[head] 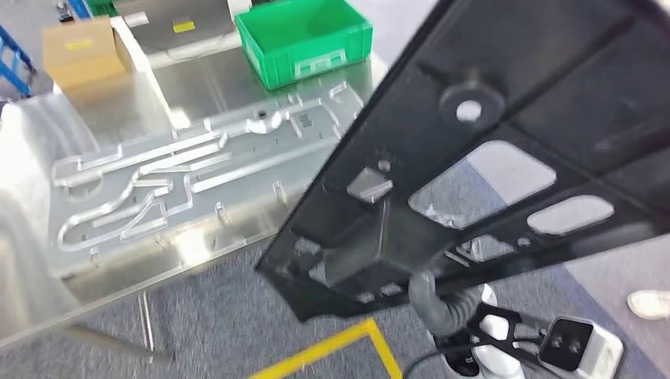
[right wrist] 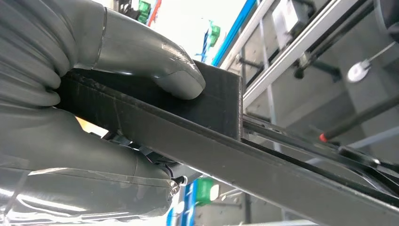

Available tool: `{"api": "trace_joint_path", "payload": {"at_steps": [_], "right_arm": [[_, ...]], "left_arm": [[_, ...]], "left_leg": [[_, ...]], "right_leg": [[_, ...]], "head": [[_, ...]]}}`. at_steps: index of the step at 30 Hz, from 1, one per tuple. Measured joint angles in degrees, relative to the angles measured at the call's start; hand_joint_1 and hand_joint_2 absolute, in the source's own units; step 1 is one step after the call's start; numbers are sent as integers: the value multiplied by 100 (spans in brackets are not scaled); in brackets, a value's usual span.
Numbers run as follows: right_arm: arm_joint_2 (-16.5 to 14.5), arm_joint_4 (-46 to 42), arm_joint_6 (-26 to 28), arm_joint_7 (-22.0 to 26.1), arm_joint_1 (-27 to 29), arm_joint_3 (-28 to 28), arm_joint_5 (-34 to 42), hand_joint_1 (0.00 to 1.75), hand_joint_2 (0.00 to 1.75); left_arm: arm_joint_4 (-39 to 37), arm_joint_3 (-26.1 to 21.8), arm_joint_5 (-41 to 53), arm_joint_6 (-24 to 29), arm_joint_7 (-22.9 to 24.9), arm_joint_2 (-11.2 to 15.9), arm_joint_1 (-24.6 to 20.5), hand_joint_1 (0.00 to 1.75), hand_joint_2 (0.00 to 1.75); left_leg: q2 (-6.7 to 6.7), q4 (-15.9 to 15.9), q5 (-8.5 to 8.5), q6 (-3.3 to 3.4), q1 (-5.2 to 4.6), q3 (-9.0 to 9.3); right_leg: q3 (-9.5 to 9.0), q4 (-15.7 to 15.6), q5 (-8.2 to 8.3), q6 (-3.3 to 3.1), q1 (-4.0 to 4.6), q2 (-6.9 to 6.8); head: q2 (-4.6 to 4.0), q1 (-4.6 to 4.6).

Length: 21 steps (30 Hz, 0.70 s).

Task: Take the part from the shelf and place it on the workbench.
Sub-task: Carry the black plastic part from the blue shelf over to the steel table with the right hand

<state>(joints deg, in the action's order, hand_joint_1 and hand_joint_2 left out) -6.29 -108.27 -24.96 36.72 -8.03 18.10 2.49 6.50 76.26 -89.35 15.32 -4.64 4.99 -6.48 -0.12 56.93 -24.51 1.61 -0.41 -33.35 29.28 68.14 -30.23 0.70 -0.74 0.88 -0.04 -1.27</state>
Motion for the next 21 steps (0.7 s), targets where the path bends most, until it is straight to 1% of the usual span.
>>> {"api": "trace_joint_path", "payload": {"at_steps": [1, 2, 3, 4, 5, 6, 7, 8, 9, 10, 11, 12, 13, 14, 15, 16, 17, 18, 19, 20, 21], "right_arm": [[3, 2, 0, 3, 2, 1, -1, 175, 175], [5, 3, 0, 6, 7, 1, -1, 175, 175], [9, 5, 1, 7, 15, 1, -2, 175, 175], [12, 7, 1, 7, 21, 1, -2, 175, 175], [15, 9, 2, 8, 23, 0, -2, 175, 175], [17, 11, 2, 8, 23, 0, -2, 175, 175], [19, 15, 1, 8, 25, 1, -3, 175, 175], [20, 22, 2, 8, 26, 1, -3, 175, 175], [22, 31, 2, 9, 28, 2, -6, 175, 175], [23, 39, 3, 11, 34, 2, -8, 175, 175], [25, 44, 5, 14, 34, 2, -9, 175, 175], [25, 46, 7, 20, 32, 3, -12, 175, 175], [25, 44, 9, 31, 27, 4, -12, 175, 175], [25, 43, 10, 43, 21, 5, -12, 175, 175], [24, 42, 12, 54, 20, 6, -13, 175, 175], [24, 42, 15, 62, 24, 6, -14, 175, 175], [24, 43, 22, 64, 28, 6, -16, 175, 175], [24, 45, 32, 66, 33, 6, -21, 175, 175], [24, 47, 42, 68, 37, 6, -28, 175, 175], [24, 49, 52, 69, 39, 6, -38, 175, 175], [24, 50, 59, 70, 41, 6, -47, 175, 175]], "left_arm": [[-1, 0, 0, 0, -1, 1, 2, 0, 175], [-1, 0, 0, 0, 0, 1, 5, 0, 175], [-1, 0, 0, 0, 1, 1, 11, 0, 175], [-1, 0, 0, 0, 2, -2, 18, 0, 175], [-1, 0, 0, -1, 3, -5, 23, 0, 175], [-1, 0, 0, -3, 3, -9, 26, 0, 175], [-1, 0, 0, -4, 3, -13, 27, 0, 175], [-1, 0, 0, -5, 3, -15, 26, 0, 175], [-2, 0, 0, -5, 4, -18, 23, 0, 175], [-2, -1, 0, -4, 8, -18, 20, 0, 175], [-3, -1, 0, -4, 11, -17, 16, 0, 175], [-2, -2, 0, -5, 15, -17, 10, 0, 175], [-2, -2, 0, -7, 16, -19, 5, 0, 175], [-1, -2, 0, -9, 14, -21, -3, 0, 175], [-1, -2, 0, -9, 10, -22, -10, 0, 175], [-1, -2, 0, -9, 7, -24, -13, 0, 175], [-1, -2, 0, -11, 4, -25, -15, 0, 175], [-1, -2, 0, -15, 2, -25, -12, 0, 175], [-1, -2, 0, -19, -1, -25, -7, 0, 175], [-1, -2, 0, -23, -4, -25, -3, 0, 175], [-1, -2, 0, -25, -8, -25, 0, 0, 175]], "left_leg": [[0, -34, -70, 11, 16, 113], [-3, -48, -141, 13, 31, 219], [-11, -54, -227, 3, 48, 332], [-20, -57, -320, -14, 67, 452], [-30, -57, -418, -36, 88, 579], [-38, -56, -521, -65, 111, 715], [-41, -57, -623, -98, 128, 830], [-43, -31, -729, -132, 134, 946], [-42, -14, -835, -177, 123, 1031], [-36, -19, -926, -225, 109, 1105], [-30, 26, -957, -273, 98, 1145], [-22, 107, -926, -317, 97, 1118], [-14, 284, -849, -352, 109, 1045], [-12, 565, -776, -377, 121, 892], [-10, 873, -795, -392, 129, 705], [-10, 1179, -922, -402, 132, 499], [-10, 1437, -1143, -402, 133, 295], [-10, 1612, -1373, -396, 132, 120], [-10, 1674, -1515, -385, 130, -5], [-10, 1587, -1490, -362, 123, -63], [-9, 1351, -1296, -322, 109, -50]], "right_leg": [[293, 352, -37, 21, -8, -13], [579, 598, -196, 42, -16, -18], [834, 727, -428, 69, -28, -22], [1032, 728, -653, 91, -42, -27], [1169, 613, -788, 113, -55, -35], [1246, 388, -744, 132, -68, -49], [1275, 81, -443, 138, -82, -73], [1290, -264, 44, 134, -88, -111], [1291, -508, 521, 110, -88, -147], [1294, -646, 877, 68, -82, -166], [1295, -694, 1035, 19, -78, -167], [1273, -666, 1024, -36, -77, -149], [1248, -674, 987, -87, -80, -126], [1214, -695, 955, -132, -82, -112], [1174, -710, 920, -172, -78, -103], [1132, -719, 878, -204, -68, -95], [1088, -723, 834, -229, -53, -85], [1044, -724, 793, -247, -35, -75], [999, -725, 753, -260, -14, -64], [954, -725, 718, -270, 9, -54], [909, -725, 688, -278, 34, -47]], "head": [[-1, 6], [-1, 7], [-1, 7], [-1, 7], [-1, 8], [-1, 8], [-1, 11], [-1, 19], [-1, 25], [-1, 30], [-1, 34], [-1, 30], [-1, 28], [-1, 26], [-1, 24], [-1, 23], [-1, 23], [-1, 23], [-1, 23], [-1, 24], [-1, 24]]}}
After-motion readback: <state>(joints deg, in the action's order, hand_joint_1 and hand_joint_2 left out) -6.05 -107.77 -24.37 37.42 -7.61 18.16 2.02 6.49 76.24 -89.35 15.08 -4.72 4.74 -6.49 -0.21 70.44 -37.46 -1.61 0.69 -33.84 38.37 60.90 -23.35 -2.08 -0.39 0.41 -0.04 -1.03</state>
